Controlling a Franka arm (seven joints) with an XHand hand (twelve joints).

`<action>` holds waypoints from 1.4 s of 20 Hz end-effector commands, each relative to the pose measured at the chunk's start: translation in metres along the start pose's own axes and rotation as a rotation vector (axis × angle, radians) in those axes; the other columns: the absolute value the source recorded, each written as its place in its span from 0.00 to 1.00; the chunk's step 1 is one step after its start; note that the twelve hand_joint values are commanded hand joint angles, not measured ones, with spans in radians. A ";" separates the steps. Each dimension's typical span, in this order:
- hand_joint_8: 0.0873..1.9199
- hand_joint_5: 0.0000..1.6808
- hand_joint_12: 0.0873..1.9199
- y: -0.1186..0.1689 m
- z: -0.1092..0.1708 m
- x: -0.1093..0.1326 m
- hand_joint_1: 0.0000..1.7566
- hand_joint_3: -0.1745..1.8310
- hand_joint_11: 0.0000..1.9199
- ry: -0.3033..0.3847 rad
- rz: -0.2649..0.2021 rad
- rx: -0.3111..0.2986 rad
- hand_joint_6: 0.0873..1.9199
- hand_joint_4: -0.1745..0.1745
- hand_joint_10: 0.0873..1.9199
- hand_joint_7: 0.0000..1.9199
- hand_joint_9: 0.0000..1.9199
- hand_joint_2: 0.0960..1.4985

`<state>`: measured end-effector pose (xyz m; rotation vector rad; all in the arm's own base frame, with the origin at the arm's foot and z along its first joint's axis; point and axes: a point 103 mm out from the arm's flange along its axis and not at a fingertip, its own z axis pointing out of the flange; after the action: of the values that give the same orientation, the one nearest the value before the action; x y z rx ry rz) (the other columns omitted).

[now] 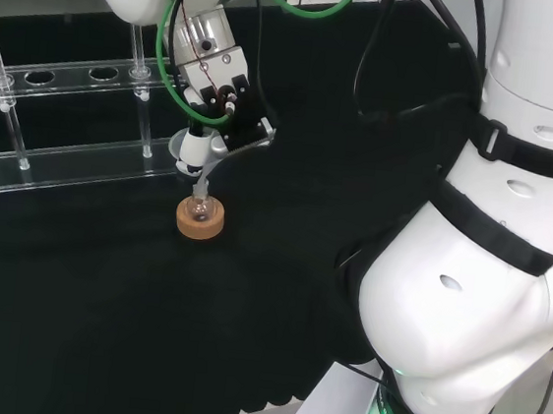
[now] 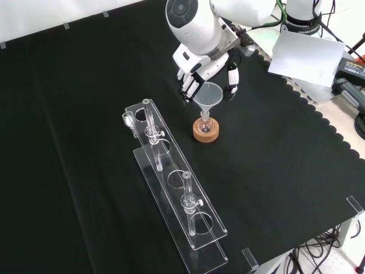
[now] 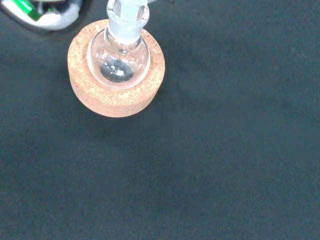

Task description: Place the funnel on the round-bottom flask.

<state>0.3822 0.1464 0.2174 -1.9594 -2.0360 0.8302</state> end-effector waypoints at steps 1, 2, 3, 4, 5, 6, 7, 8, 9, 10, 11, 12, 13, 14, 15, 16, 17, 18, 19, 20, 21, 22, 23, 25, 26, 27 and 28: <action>0.31 0.35 0.64 0.001 0.001 0.000 0.45 0.38 0.31 0.003 -0.003 0.008 0.21 0.50 0.23 0.27 0.41 0.49; 0.31 0.35 0.64 0.001 0.001 0.000 0.45 0.38 0.31 0.002 -0.003 0.011 0.21 0.50 0.23 0.27 0.41 0.49; 0.31 0.35 0.64 0.001 0.001 0.000 0.45 0.38 0.31 0.000 -0.002 0.013 0.21 0.49 0.23 0.27 0.41 0.49; 0.31 0.34 0.64 0.001 0.002 0.000 0.45 0.38 0.30 0.002 -0.003 0.014 0.21 0.49 0.23 0.27 0.41 0.48; 0.31 0.34 0.64 0.001 0.002 0.000 0.45 0.38 0.30 0.001 -0.004 0.017 0.20 0.49 0.23 0.27 0.41 0.48; 0.31 0.34 0.64 0.001 0.002 0.000 0.45 0.38 0.30 0.002 -0.005 0.019 0.20 0.49 0.23 0.27 0.41 0.48; 0.31 0.33 0.64 0.001 0.003 0.001 0.44 0.38 0.30 0.000 -0.004 0.020 0.20 0.48 0.22 0.27 0.41 0.48; 0.31 0.33 0.64 0.002 0.003 0.003 0.44 0.38 0.30 -0.001 -0.005 0.020 0.20 0.48 0.22 0.27 0.41 0.48; 0.31 0.32 0.64 0.002 0.004 0.004 0.44 0.38 0.30 0.001 -0.007 0.020 0.20 0.47 0.22 0.26 0.41 0.48; 0.31 0.32 0.64 0.002 0.004 0.004 0.44 0.38 0.30 0.001 -0.008 0.021 0.20 0.47 0.22 0.26 0.41 0.48; 0.31 0.31 0.64 0.002 0.005 0.004 0.44 0.38 0.30 0.003 -0.009 0.022 0.19 0.47 0.22 0.26 0.40 0.48; 0.31 0.31 0.64 0.002 0.005 0.002 0.44 0.38 0.30 0.009 -0.013 0.022 0.19 0.46 0.22 0.26 0.40 0.47; 0.31 0.31 0.64 0.002 0.005 0.001 0.44 0.38 0.30 0.010 -0.015 0.023 0.19 0.46 0.23 0.26 0.40 0.47; 0.31 0.31 0.64 0.002 0.006 0.001 0.44 0.38 0.30 0.010 -0.015 0.023 0.19 0.46 0.23 0.26 0.40 0.47; 0.31 0.30 0.64 -0.004 -0.004 -0.002 0.43 0.38 0.30 0.011 -0.016 0.023 0.19 0.46 0.23 0.26 0.40 0.47; 0.31 0.30 0.64 -0.006 -0.007 -0.002 0.43 0.38 0.30 0.012 -0.019 0.023 0.19 0.46 0.23 0.26 0.40 0.47; 0.31 0.30 0.64 -0.006 -0.007 -0.003 0.43 0.38 0.30 0.013 -0.022 0.022 0.19 0.46 0.23 0.25 0.40 0.47; 0.31 0.30 0.64 -0.006 -0.007 -0.003 0.43 0.38 0.30 0.016 -0.030 0.021 0.19 0.45 0.23 0.25 0.40 0.47; 0.31 0.29 0.64 -0.006 -0.007 -0.003 0.43 0.38 0.30 0.021 -0.038 0.018 0.18 0.45 0.23 0.25 0.40 0.47; 0.31 0.29 0.64 -0.006 -0.007 -0.003 0.43 0.38 0.30 0.026 -0.046 0.015 0.18 0.45 0.23 0.25 0.40 0.47; 0.31 0.29 0.64 -0.006 -0.006 -0.003 0.43 0.38 0.30 0.026 -0.050 0.013 0.18 0.45 0.23 0.25 0.39 0.47; 0.31 0.29 0.64 -0.006 -0.006 -0.003 0.43 0.38 0.30 0.026 -0.053 0.012 0.18 0.45 0.23 0.25 0.39 0.47; 0.31 0.28 0.64 -0.006 -0.005 -0.004 0.43 0.38 0.30 0.027 -0.056 0.011 0.18 0.45 0.23 0.25 0.39 0.46; 0.32 0.28 0.64 -0.006 -0.001 -0.007 0.43 0.38 0.29 0.028 -0.060 0.010 0.17 0.44 0.23 0.24 0.38 0.46; 0.32 0.28 0.65 -0.006 -0.001 -0.006 0.43 0.38 0.29 0.014 -0.060 0.017 0.16 0.44 0.24 0.24 0.38 0.46; 0.32 0.28 0.65 -0.006 -0.001 -0.006 0.42 0.38 0.29 0.009 -0.060 0.018 0.16 0.44 0.24 0.24 0.38 0.46; 0.32 0.27 0.65 -0.006 -0.001 -0.006 0.42 0.38 0.29 0.007 -0.061 0.019 0.16 0.44 0.24 0.23 0.38 0.46</action>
<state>0.3775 0.1424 0.2234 -1.8840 -2.0549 0.8123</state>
